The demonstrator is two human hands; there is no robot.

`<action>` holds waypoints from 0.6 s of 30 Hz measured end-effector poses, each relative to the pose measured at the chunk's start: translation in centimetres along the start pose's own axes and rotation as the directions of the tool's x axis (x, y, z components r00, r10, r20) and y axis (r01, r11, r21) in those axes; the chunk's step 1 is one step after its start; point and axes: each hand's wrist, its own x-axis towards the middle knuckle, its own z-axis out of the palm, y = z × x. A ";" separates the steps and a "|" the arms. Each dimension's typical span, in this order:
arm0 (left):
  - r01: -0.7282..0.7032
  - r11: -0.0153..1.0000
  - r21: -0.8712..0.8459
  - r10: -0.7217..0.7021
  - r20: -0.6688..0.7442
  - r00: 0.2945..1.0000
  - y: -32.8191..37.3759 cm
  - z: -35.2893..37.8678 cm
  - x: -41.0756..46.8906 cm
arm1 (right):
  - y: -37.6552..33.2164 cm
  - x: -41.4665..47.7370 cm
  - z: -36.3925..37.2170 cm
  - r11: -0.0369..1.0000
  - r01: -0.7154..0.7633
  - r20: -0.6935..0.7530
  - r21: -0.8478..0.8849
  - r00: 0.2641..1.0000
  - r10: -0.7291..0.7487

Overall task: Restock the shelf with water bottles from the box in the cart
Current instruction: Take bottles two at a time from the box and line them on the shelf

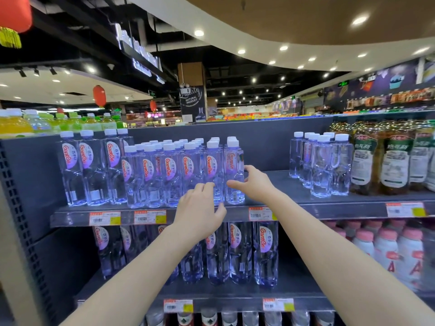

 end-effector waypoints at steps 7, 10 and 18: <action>-0.035 0.996 0.078 0.033 0.024 0.999 1.5 0.1 -1.1 | 1.4 -3.3 -1.5 0.957 0.056 0.017 -0.285 0.998 -0.054; -0.053 0.992 0.115 0.047 0.055 0.997 2.5 1.1 -2.1 | 2.7 -5.2 -2.2 0.927 0.109 0.035 -0.359 0.994 -0.103; -0.180 0.974 0.138 0.154 0.178 0.972 7.8 4.4 -6.3 | 10.1 -15.9 -5.9 0.814 0.030 0.018 -0.580 1.000 -0.024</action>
